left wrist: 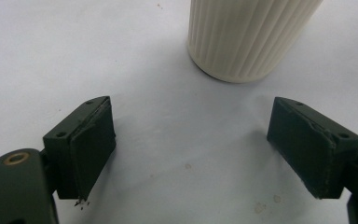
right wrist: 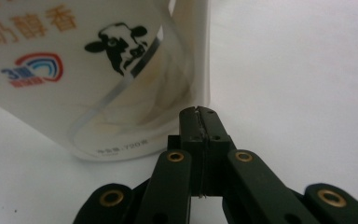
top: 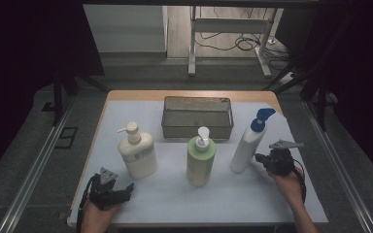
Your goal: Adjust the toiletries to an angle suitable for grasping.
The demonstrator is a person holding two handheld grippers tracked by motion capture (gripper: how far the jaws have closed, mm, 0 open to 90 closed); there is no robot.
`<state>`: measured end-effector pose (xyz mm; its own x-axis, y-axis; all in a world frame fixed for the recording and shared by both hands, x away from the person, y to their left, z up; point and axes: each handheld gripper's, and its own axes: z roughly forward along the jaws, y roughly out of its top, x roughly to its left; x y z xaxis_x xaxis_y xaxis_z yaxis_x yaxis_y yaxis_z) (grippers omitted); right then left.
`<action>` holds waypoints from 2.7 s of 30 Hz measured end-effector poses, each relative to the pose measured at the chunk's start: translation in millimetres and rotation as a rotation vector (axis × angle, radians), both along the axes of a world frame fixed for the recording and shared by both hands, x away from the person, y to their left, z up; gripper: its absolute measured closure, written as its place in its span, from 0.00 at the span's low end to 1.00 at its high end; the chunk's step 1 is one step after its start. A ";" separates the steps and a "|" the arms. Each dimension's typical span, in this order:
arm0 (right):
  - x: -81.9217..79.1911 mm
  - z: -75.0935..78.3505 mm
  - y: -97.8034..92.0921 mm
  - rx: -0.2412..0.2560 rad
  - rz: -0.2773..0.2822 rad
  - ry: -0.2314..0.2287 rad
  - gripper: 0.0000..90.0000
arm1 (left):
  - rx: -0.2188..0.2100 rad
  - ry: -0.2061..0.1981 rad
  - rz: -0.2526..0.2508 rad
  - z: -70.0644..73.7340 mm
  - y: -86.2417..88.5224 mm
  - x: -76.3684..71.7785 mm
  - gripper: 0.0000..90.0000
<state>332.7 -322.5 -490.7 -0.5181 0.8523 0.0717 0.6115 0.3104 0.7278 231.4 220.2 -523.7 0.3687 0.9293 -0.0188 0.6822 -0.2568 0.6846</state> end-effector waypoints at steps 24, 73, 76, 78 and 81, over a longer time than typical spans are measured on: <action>24.4 -5.2 6.1 0.027 -0.011 0.002 0.99 | 0.002 0.001 -0.002 0.1 0.3 0.0 0.17; -47.5 12.7 26.5 0.086 0.154 -0.004 0.99 | 0.001 0.000 -0.001 0.0 0.0 -0.1 0.17; -45.4 11.0 39.0 0.076 0.175 -0.007 0.99 | 0.000 0.000 -0.001 0.0 0.0 -0.1 0.17; -44.1 10.1 45.2 0.073 0.175 -0.008 0.99 | 0.000 0.000 -0.001 0.0 0.1 -0.1 0.17; -42.7 9.1 50.9 0.066 0.174 -0.012 0.99 | 0.000 0.000 -0.001 0.0 0.1 -0.1 0.17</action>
